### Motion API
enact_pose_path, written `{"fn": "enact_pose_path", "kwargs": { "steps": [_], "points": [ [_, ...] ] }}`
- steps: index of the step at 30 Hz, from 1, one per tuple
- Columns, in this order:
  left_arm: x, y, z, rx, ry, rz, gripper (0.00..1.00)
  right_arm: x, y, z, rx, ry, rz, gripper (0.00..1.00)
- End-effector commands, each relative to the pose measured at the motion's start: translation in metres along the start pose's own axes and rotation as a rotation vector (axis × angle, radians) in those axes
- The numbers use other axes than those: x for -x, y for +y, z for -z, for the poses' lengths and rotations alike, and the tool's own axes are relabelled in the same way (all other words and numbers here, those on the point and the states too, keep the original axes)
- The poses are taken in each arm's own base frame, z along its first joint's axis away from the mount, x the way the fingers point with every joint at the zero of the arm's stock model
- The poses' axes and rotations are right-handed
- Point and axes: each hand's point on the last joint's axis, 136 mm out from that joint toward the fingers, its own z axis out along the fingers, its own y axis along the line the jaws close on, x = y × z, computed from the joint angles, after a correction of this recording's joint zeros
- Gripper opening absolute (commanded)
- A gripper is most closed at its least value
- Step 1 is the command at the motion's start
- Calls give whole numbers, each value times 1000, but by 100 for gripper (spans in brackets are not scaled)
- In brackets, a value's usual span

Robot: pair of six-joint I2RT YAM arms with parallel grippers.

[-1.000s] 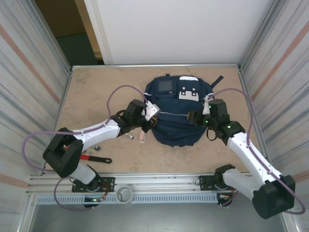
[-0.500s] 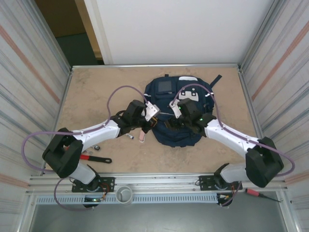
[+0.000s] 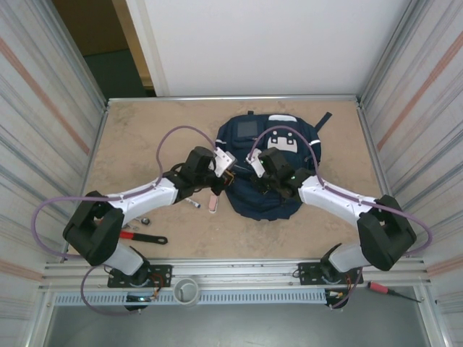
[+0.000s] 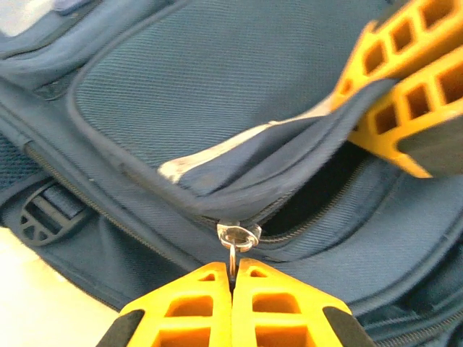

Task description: Pack books, pencil case, and school supplies into a backpack

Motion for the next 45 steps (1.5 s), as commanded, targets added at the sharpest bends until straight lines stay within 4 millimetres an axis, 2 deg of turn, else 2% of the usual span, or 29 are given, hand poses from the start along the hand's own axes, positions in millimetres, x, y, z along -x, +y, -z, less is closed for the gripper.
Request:
{"fn": "enact_pose_path", "kwargs": {
  "steps": [1, 5, 10, 12, 13, 15, 17, 21, 22, 24, 26, 29, 32, 35, 39, 45],
  "points": [
    [-5, 40, 8, 106, 8, 142, 0, -3, -17, 15, -51, -17, -46, 8],
    [-11, 68, -1, 116, 30, 251, 1, -2, -14, 21, -1, -45, -73, 3],
    [-7, 80, -20, 92, 45, 278, 4, 4, -6, 20, 53, -60, -92, 3],
    [-6, 82, -25, 81, 50, 288, 6, 4, -8, 19, 43, -47, -101, 9],
    [-7, 84, -26, 81, 52, 296, 8, 3, -12, 19, 22, -40, -107, 16],
    [-8, 85, -23, 81, 44, 305, 12, -4, -21, 19, -16, -15, -120, 26],
    [-8, 86, -13, 95, 18, 312, 21, -12, -31, 19, -41, 4, -154, 36],
    [-14, 86, 9, 130, -20, 337, 39, -18, -36, 16, -14, 7, -209, 42],
    [-19, 85, 15, 145, -24, 351, 45, -16, -34, 14, 0, 3, -214, 41],
    [-28, 86, 26, 185, -37, 386, 57, -8, -30, 13, 30, -11, -225, 28],
    [-42, 90, 39, 248, -42, 429, 64, 5, -28, 16, 54, -34, -242, 15],
    [-67, 98, 62, 368, -24, 482, 71, 27, -27, 24, 95, -74, -287, 6],
    [-92, 113, 88, 521, 4, 555, 80, 42, -25, 31, 150, -105, -343, 1],
    [-118, 125, 104, 600, 71, 643, 82, 53, -23, 33, 197, -123, -378, 0],
    [-145, 138, 108, 620, 145, 788, 83, 55, -22, 26, 210, -118, -386, 1],
    [-162, 155, 110, 705, 218, 807, 80, 51, -20, 17, 216, -100, -388, 1]
  ]
}}
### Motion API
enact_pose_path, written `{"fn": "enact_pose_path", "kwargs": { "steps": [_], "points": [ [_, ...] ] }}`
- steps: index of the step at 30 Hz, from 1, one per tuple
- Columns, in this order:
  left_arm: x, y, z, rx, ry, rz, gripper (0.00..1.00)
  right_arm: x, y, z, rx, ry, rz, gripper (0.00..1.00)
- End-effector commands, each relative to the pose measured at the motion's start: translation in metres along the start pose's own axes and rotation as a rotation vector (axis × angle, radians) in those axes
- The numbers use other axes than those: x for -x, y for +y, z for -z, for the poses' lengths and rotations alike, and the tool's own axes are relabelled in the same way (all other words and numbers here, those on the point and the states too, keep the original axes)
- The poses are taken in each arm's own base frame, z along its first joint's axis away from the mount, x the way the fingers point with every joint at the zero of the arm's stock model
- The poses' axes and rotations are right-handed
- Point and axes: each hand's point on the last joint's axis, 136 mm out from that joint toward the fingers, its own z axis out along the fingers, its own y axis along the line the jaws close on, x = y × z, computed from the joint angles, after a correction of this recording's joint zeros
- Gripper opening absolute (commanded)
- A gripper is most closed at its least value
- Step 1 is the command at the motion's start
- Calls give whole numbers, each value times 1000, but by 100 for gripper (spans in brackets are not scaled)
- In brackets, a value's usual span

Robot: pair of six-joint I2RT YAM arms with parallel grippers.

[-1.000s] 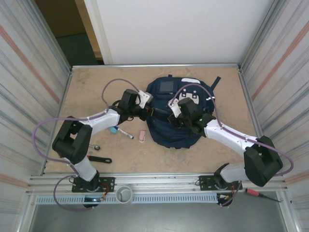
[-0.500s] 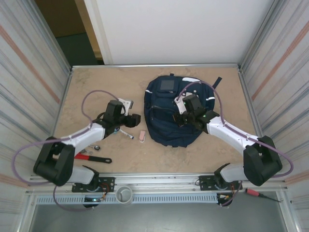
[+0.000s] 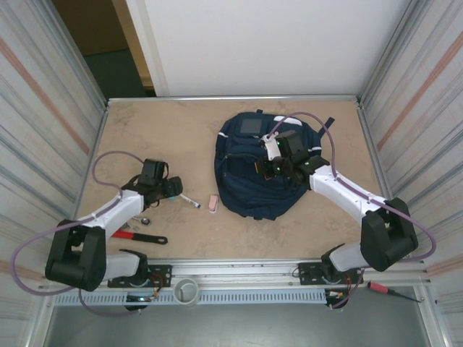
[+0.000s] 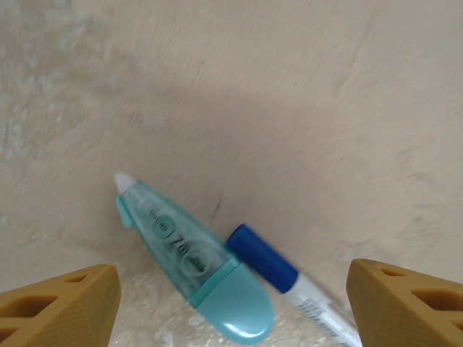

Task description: Pack books, pencil case, and school supplies into a backpack

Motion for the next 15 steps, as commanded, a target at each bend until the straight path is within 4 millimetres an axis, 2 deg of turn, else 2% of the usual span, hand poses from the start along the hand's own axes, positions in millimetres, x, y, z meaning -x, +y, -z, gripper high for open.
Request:
{"fn": "enact_pose_path", "kwargs": {
  "steps": [1, 9, 15],
  "points": [
    [6, 11, -1, 66, 15, 39, 78, 19, 8, -1, 42, -48, -25, 1],
    [1, 19, -15, 60, 57, 72, 64, 18, 9, -6, 54, -47, -27, 1],
    [-2, 20, -21, 67, 76, 63, 65, 17, 9, -7, 57, -46, -30, 1]
  ]
}}
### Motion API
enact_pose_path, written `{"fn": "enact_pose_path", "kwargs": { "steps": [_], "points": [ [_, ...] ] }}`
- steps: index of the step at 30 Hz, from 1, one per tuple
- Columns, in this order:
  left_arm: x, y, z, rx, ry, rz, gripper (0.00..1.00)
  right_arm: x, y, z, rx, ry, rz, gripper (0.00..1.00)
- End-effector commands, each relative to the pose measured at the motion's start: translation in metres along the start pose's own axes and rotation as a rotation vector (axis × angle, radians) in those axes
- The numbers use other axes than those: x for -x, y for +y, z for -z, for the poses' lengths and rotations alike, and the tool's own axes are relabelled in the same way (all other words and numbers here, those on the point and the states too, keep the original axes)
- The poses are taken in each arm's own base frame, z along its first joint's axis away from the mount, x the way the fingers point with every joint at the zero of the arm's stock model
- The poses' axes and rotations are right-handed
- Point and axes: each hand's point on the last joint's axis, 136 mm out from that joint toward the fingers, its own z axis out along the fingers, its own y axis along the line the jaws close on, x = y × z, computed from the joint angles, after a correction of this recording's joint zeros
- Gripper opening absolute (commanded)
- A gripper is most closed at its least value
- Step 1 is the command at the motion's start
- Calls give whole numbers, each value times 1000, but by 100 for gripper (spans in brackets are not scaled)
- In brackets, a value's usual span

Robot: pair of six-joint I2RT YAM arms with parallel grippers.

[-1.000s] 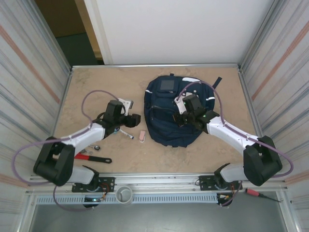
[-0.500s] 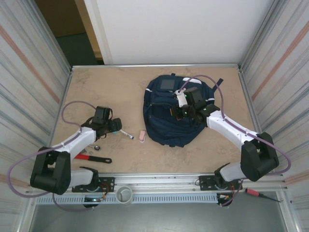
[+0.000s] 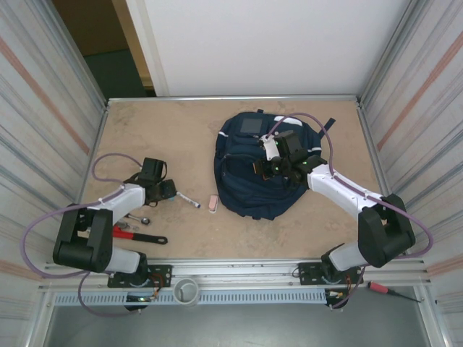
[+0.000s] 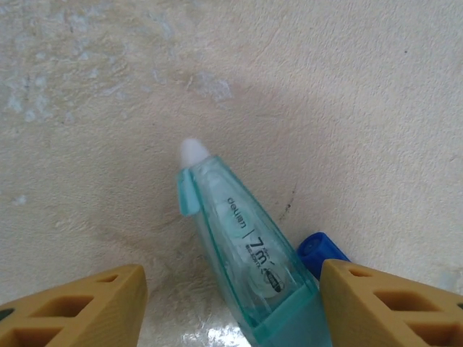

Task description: Pack books, pencil case, and school supplies into a backpack

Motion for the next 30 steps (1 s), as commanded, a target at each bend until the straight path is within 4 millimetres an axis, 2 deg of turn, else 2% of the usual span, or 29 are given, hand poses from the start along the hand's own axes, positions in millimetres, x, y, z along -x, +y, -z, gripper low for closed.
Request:
{"fn": "enact_pose_path", "kwargs": {
  "steps": [1, 5, 13, 22, 26, 28, 30],
  "points": [
    [8, -1, 1, 0, -11, 6, 66, 17, 6, 0, 32, -50, -13, 1],
    [5, 2, -1, 2, -9, 19, 63, 16, 5, 0, 32, -49, -15, 1],
    [3, 1, -6, -14, 12, 28, 50, 15, 5, 1, 29, -53, -19, 1],
    [5, 3, -4, -5, -7, 35, 33, 34, 5, 11, 44, -66, -92, 2],
    [21, 4, 19, -22, -103, 60, 27, 44, 3, 14, 47, -23, -116, 3],
    [31, -7, 37, -90, -155, 80, 25, 50, 2, 16, 50, -12, -117, 2],
    [40, -28, 60, -185, -203, 93, 24, 55, -1, 16, 49, 5, -131, 2]
  ]
}}
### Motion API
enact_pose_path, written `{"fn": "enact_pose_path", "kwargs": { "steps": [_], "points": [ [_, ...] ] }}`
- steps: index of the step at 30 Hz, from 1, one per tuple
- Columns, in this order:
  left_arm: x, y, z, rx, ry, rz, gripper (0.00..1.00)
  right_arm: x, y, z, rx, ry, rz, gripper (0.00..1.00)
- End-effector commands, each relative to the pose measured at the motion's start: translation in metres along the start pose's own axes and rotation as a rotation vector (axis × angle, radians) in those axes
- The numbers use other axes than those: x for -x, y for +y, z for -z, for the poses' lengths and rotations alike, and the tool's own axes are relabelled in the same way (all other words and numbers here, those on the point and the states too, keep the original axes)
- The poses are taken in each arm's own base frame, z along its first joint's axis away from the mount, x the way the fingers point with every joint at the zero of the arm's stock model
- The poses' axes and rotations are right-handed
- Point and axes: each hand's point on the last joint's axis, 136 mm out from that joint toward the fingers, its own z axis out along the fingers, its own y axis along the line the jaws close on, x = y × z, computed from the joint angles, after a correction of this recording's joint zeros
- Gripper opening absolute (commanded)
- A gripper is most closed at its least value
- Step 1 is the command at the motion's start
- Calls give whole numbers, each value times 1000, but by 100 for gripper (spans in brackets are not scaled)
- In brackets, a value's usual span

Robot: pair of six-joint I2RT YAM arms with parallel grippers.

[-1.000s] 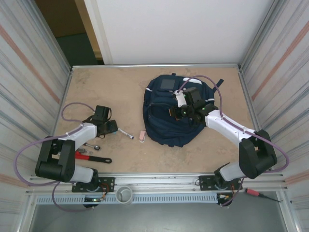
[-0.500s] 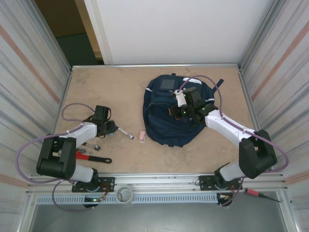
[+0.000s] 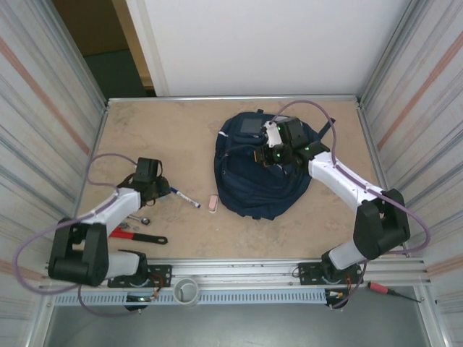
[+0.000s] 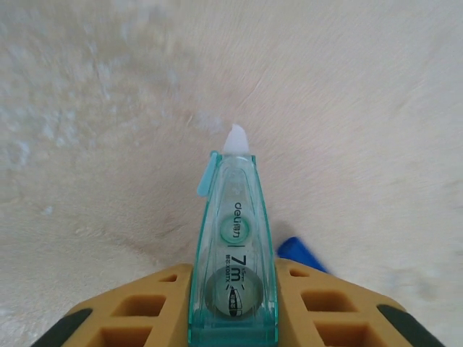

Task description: Pack books, pencil case, and school supplies into a backpack

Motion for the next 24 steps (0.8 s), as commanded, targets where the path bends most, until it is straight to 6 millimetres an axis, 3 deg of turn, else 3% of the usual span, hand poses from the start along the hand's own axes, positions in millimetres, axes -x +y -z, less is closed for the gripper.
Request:
{"fn": "enact_pose_path", "kwargs": {
  "steps": [1, 6, 11, 14, 17, 24],
  "points": [
    [24, -38, 34, -147, -103, 41, 24, 19, 7, 5, 44, 2, -38, 2],
    [36, -134, 71, -428, -147, 38, 24, 46, 18, 7, 122, -17, -92, 1],
    [36, -229, 97, -649, -194, 34, 24, 76, 31, 6, 226, -67, -154, 0],
    [34, -267, 101, -706, -198, 43, 25, 89, 34, 3, 278, -71, -182, 0],
    [36, -290, 94, -749, -187, 98, 25, 93, 37, 0, 305, -58, -182, 0],
    [43, -306, 56, -690, -206, 188, 26, 100, 32, 2, 309, -68, -189, 0]
  ]
}}
